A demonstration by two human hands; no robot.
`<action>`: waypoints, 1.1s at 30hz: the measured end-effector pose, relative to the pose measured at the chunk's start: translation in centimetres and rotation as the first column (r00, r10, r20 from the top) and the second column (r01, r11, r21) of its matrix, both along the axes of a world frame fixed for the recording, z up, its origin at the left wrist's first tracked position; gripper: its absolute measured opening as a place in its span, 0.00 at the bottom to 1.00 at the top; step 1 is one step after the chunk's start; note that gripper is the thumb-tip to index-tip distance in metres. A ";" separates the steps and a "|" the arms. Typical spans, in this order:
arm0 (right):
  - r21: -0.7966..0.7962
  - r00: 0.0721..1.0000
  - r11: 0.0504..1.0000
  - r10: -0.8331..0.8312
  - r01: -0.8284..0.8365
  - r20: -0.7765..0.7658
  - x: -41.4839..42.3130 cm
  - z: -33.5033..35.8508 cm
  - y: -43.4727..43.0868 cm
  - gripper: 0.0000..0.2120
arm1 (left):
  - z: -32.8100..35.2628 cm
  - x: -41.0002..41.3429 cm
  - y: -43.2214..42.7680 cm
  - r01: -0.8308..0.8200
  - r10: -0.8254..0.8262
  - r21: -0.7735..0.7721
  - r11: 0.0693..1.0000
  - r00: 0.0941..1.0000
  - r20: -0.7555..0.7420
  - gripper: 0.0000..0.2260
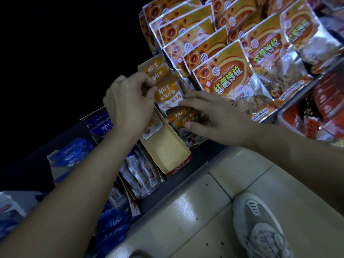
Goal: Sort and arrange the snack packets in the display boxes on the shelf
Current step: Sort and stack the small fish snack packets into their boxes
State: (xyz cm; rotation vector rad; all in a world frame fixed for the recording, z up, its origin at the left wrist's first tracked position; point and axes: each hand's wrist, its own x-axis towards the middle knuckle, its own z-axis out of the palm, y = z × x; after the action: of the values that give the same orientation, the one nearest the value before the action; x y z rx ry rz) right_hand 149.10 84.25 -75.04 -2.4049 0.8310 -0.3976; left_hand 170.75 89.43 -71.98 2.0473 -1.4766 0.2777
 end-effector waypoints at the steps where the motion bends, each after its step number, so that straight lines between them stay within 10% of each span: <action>1: 0.008 1.000 1.000 -0.004 0.004 -0.009 0.2 0.0 0.0 0.29 | -0.1 -0.1 -0.1 -0.017 0.015 0.027 1.000 0.998 0.066 0.05; 25: 0.129 0.998 0.992 0.018 -0.010 -0.062 1.4 -0.3 -0.7 0.29 | -0.5 0.1 -0.4 0.004 -0.051 0.117 0.993 0.914 0.403 0.13; 33: 0.144 0.997 0.990 0.013 -0.002 -0.073 1.5 -0.2 -0.7 0.33 | 0.4 -0.4 -1.1 -0.009 -0.024 0.184 0.983 0.984 0.175 0.09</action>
State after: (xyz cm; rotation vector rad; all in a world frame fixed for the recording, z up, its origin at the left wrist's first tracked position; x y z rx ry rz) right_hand 150.61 83.59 -75.27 -2.2993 0.8529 -0.2386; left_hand 170.31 88.36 -71.57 2.2104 -1.6714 0.3378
